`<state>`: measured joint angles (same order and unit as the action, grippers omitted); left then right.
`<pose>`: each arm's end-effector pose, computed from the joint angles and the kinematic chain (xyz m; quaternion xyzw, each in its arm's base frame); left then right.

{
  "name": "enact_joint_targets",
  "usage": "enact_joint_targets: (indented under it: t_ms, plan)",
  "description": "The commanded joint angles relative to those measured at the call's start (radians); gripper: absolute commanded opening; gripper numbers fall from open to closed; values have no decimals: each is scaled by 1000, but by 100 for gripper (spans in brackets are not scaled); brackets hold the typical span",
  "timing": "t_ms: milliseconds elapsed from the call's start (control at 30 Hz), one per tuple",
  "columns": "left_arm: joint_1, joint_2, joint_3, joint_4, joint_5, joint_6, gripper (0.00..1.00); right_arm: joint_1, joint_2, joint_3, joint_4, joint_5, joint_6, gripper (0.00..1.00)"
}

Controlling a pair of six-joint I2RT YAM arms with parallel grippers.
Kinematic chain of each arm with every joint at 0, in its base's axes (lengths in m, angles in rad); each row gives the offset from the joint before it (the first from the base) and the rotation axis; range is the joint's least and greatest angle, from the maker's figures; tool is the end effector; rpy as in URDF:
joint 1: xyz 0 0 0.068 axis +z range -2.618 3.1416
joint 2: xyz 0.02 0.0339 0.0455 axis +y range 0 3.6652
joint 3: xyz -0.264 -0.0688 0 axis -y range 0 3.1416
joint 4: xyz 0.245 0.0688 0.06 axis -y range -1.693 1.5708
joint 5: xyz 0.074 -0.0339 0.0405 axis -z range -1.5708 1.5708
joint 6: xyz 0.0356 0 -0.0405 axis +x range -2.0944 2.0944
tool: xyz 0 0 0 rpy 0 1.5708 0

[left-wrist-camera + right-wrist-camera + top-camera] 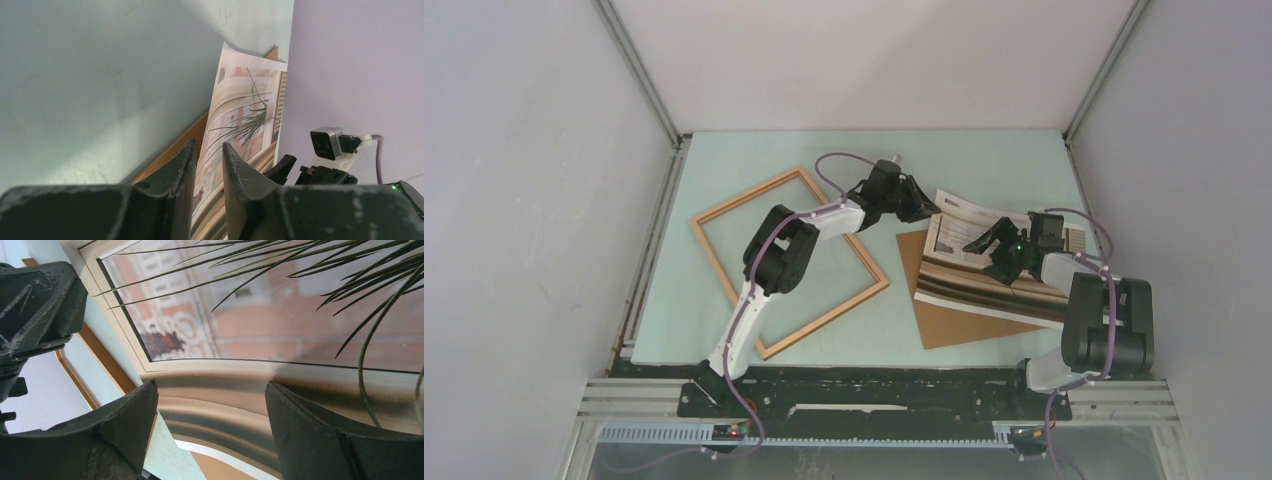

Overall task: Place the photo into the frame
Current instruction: Pick up the photo at the center of the board.

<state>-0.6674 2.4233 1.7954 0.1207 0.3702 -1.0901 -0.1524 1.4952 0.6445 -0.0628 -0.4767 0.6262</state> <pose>0.4209 -0.3481 0.1398 -0.0865 0.8479 -0.4850 0.1959 0.2706 -0.0250 0.1485 0.2786 0.8798 0.2908 0.2524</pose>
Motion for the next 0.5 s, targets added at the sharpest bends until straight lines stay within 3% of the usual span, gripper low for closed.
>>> enact_joint_targets:
  t_ms: [0,300,467]
  plan:
    - [-7,22,87,22,13,11,27,7,14,6,-26,48,-24,87]
    - [-6,70,156,-16,27,23,17,7,13,6,-29,49,-26,87]
    - [-7,74,171,-38,17,39,20,7,13,6,-29,49,-26,87]
